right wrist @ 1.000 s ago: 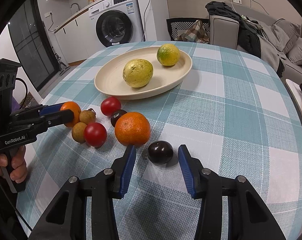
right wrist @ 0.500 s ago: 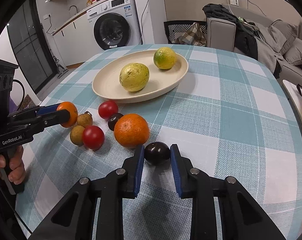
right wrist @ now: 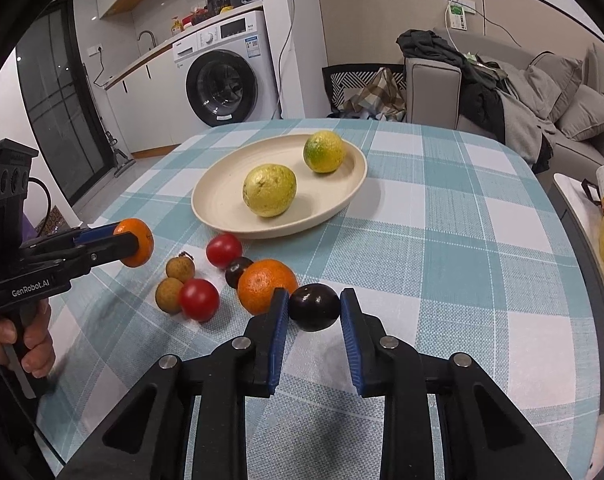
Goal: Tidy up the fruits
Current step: 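Lower the orange onto the plate with the left tool while the right tool sets the plum beside it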
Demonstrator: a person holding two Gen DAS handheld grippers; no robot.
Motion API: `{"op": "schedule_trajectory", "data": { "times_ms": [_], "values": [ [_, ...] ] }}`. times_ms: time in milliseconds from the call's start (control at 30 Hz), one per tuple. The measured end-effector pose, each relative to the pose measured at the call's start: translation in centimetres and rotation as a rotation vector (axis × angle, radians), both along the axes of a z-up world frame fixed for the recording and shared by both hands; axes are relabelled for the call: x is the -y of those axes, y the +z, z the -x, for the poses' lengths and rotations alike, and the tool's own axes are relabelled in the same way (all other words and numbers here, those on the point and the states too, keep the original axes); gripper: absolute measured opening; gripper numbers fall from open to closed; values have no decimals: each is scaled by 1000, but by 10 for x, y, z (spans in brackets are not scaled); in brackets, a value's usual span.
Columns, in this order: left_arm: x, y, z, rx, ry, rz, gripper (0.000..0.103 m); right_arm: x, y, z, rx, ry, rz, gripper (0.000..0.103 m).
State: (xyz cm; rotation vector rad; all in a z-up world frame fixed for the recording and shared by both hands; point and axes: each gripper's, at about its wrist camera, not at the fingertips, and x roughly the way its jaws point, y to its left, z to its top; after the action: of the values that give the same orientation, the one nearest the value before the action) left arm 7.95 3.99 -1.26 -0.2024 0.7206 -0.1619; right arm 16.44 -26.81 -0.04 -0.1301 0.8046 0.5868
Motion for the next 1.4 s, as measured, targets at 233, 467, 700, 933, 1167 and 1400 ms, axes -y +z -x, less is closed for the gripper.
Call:
{"op": "schedule_trajectory", "data": {
  "times_ms": [233, 467, 700, 933, 1167, 1400],
  "values": [
    [-1, 7, -7, 20, 4, -3, 35, -5, 8, -2, 24, 8, -21, 27],
    [1, 11, -21, 32, 4, -8, 35, -12, 12, -10, 40, 13, -41, 27],
    [3, 14, -38, 44, 9, -16, 35, -21, 15, -19, 53, 28, -49, 27],
    [5, 11, -55, 42, 9, -32, 35, -26, 16, -28, 57, 27, -61, 27],
    [5, 6, -69, 35, 13, -41, 35, -29, 16, -37, 56, 23, -81, 27],
    [4, 2, -83, 28, 24, -50, 35, -37, 15, -45, 53, 34, -84, 27]
  ]
}}
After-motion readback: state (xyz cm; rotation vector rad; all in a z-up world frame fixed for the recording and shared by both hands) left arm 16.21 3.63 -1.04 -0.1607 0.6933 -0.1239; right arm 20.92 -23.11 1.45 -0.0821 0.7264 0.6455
